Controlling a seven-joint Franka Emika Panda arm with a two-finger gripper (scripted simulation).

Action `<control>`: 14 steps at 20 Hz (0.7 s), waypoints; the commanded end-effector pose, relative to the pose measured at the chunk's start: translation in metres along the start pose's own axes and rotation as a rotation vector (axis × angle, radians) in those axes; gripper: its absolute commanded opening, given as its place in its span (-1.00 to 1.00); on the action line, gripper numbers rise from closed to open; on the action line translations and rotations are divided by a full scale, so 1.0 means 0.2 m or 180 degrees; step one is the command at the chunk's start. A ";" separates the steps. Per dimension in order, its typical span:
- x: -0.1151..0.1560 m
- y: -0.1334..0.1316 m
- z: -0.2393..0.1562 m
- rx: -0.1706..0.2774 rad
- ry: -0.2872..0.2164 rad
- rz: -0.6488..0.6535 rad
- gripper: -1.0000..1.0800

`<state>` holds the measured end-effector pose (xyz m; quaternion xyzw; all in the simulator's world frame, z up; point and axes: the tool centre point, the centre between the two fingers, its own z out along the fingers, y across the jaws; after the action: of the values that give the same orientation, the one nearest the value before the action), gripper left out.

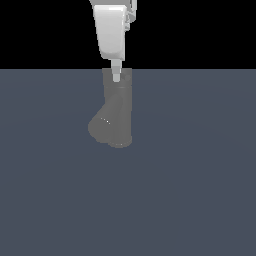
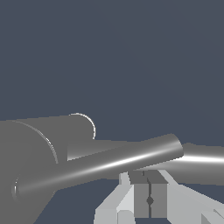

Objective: Turn on the faucet by rotating a designated handle.

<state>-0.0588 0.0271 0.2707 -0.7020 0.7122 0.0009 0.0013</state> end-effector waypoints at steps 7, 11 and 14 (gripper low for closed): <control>0.13 -0.06 0.00 -0.0001 0.0003 0.0032 -1.00; 0.21 -0.12 0.00 -0.0001 0.0005 0.0058 -1.00; 0.27 -0.17 0.00 -0.0001 0.0006 0.0078 -1.00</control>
<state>-0.0356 0.0008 0.2708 -0.7079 0.7063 0.0049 -0.0024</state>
